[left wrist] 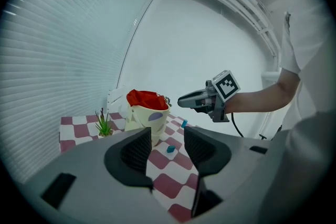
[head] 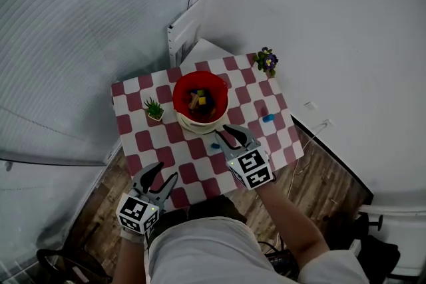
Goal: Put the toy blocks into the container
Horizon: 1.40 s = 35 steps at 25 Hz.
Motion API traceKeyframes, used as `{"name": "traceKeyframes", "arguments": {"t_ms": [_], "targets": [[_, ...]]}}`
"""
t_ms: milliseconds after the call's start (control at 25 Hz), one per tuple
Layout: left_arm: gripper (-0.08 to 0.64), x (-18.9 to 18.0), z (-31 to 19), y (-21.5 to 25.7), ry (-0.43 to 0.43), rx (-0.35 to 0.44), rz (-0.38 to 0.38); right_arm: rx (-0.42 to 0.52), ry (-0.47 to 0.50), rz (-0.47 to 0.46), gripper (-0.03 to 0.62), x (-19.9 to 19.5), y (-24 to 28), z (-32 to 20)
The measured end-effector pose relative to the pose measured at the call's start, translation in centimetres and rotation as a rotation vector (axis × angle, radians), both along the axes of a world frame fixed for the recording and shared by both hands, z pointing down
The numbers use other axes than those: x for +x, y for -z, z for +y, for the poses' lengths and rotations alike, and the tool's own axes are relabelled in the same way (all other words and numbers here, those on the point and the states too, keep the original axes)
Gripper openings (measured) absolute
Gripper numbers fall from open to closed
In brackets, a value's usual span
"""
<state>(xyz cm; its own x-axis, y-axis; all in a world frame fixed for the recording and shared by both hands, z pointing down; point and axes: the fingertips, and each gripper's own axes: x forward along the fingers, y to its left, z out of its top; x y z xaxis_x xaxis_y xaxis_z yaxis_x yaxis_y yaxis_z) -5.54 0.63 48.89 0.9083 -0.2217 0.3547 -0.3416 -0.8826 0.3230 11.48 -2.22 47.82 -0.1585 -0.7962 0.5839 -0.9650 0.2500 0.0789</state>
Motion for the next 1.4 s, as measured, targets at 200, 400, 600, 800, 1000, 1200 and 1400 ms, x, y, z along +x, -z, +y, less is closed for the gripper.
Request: {"name": "traceKeyframes", "arguments": {"t_ms": [200,400,600,800,1000,1200,1400], "targets": [[0.181,-0.7,1.4,0.2,-0.053,0.007,-0.005,-0.025,-0.062,-0.005,0.087,-0.5,-1.4,3.6],[0.181,-1.9,2.9,-0.3,-0.094,-0.001,-0.024,-0.05,-0.116,-0.011,0.087,-1.3,-3.4,6.4],[0.181,-3.3,4.0,-1.4,-0.106,-0.019,-0.059,-0.082,-0.137,-0.02,0.087,-2.0,-5.7,8.0],[0.181,-4.0,4.5,-2.2,-0.097,-0.029,-0.092,-0.107,-0.138,-0.001,0.087,-1.8,-8.7,8.5],[0.181,-3.8,4.4,-2.8,-0.063,-0.041,-0.125,-0.142,-0.104,-0.014,0.087,-1.3,-10.8,8.0],[0.181,-3.0,4.0,-3.2,-0.025,-0.043,-0.157,-0.181,-0.067,-0.027,0.088,-0.3,-13.8,7.4],[0.181,-2.3,3.7,-3.5,0.025,-0.061,-0.179,-0.219,-0.022,-0.03,0.094,0.6,-16.1,6.3]]}}
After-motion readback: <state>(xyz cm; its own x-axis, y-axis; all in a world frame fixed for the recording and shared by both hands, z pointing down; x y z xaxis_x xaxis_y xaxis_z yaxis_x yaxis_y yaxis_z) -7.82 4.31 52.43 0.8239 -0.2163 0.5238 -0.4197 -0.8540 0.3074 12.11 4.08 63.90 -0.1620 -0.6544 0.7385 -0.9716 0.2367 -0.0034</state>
